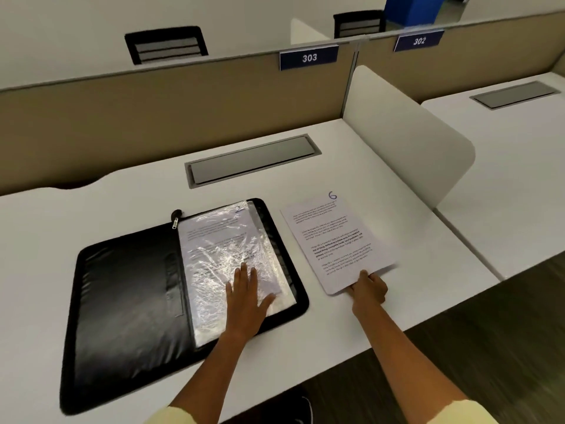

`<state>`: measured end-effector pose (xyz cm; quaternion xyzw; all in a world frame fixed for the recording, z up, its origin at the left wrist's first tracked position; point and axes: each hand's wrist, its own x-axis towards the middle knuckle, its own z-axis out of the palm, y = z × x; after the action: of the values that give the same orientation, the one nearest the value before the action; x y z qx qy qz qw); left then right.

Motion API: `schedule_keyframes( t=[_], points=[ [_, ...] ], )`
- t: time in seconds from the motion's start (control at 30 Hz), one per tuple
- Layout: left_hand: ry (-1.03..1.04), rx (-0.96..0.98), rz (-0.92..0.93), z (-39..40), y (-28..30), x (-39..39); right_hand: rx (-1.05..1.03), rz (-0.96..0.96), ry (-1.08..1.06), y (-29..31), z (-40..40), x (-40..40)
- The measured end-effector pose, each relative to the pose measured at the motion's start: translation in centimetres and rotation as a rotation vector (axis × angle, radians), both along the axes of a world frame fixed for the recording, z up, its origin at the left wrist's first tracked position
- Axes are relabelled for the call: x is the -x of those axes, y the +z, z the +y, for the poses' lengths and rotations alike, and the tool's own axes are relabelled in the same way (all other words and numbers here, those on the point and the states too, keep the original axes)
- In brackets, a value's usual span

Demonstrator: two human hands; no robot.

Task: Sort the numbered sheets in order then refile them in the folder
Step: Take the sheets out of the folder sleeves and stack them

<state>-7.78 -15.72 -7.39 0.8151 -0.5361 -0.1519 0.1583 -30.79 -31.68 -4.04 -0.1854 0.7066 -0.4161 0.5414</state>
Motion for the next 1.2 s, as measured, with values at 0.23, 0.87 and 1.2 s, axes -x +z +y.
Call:
schedule_keyframes(
  t=[0.23, 0.87, 1.2],
  points=[
    [0.107, 0.15, 0.134, -0.2, 0.4, 0.3, -0.003, 0.302, 0.054, -0.5, 1.8, -0.5],
    [0.547, 0.702, 0.438, 4.8, 8.2, -4.9, 0.56, 0.559, 0.615, 0.5, 12.6, -10.4],
    [0.933, 0.734, 0.717, 11.3, 8.8, -11.3, 0.577, 0.682, 0.725, -1.1, 15.4, -13.3]
  ],
)
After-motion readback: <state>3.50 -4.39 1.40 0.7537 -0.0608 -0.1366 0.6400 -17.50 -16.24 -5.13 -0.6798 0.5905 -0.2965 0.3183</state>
